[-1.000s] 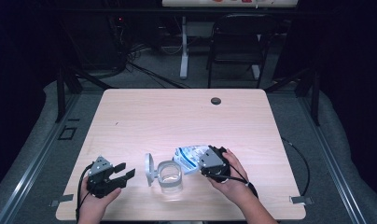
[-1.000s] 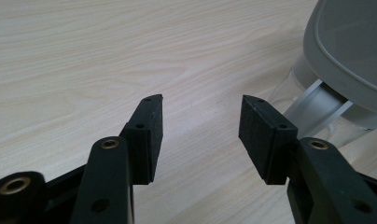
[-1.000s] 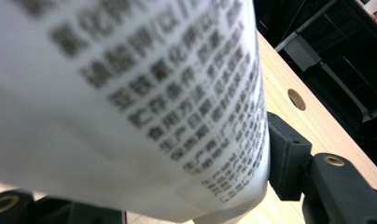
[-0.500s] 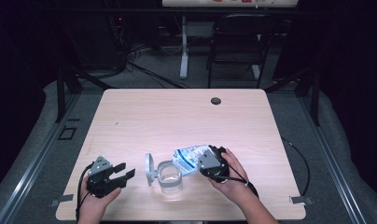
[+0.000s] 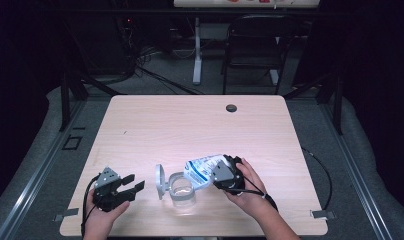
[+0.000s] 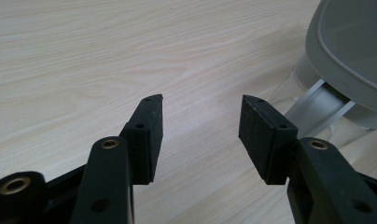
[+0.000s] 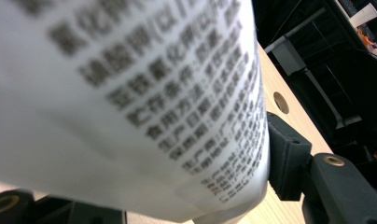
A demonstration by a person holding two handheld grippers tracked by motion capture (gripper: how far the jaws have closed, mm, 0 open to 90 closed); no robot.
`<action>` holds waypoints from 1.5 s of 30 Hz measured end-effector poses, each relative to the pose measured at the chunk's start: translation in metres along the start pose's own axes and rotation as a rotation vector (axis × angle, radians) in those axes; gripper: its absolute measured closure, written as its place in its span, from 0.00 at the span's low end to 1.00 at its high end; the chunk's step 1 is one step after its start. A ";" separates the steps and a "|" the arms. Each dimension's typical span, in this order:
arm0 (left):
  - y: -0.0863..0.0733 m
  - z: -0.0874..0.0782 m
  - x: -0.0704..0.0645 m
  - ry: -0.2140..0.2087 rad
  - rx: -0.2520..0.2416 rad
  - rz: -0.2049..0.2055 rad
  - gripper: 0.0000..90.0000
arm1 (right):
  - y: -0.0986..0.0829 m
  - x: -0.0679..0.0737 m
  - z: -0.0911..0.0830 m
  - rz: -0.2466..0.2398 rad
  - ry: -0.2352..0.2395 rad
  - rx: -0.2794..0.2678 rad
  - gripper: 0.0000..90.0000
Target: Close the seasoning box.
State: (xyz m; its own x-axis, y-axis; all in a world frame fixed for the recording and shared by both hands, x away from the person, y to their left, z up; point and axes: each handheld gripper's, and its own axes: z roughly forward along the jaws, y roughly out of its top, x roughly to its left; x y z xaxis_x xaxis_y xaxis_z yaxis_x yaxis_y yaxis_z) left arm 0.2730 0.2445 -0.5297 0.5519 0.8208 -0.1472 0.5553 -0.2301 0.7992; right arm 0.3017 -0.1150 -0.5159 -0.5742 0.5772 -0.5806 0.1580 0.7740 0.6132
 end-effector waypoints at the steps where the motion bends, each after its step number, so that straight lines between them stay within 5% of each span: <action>1: 0.000 0.000 0.000 0.001 -0.001 -0.001 0.56 | 0.000 0.000 0.000 -0.008 -0.003 0.005 0.48; 21: 0.000 0.000 0.000 0.004 -0.002 -0.002 0.56 | 0.002 0.000 -0.001 -0.093 -0.049 0.007 0.48; 28: 0.000 0.000 0.000 0.002 -0.002 -0.002 0.56 | 0.002 0.003 -0.001 -0.175 -0.071 0.044 0.48; 45: 0.000 0.000 0.000 0.003 -0.001 -0.003 0.56 | 0.003 0.008 0.001 -0.211 -0.100 0.033 0.49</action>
State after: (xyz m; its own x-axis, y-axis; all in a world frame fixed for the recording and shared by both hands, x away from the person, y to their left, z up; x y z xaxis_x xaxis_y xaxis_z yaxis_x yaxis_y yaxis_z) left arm 0.2732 0.2449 -0.5293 0.5488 0.8229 -0.1476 0.5559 -0.2274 0.7995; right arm 0.2987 -0.1082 -0.5195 -0.5154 0.4235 -0.7450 0.0699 0.8872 0.4560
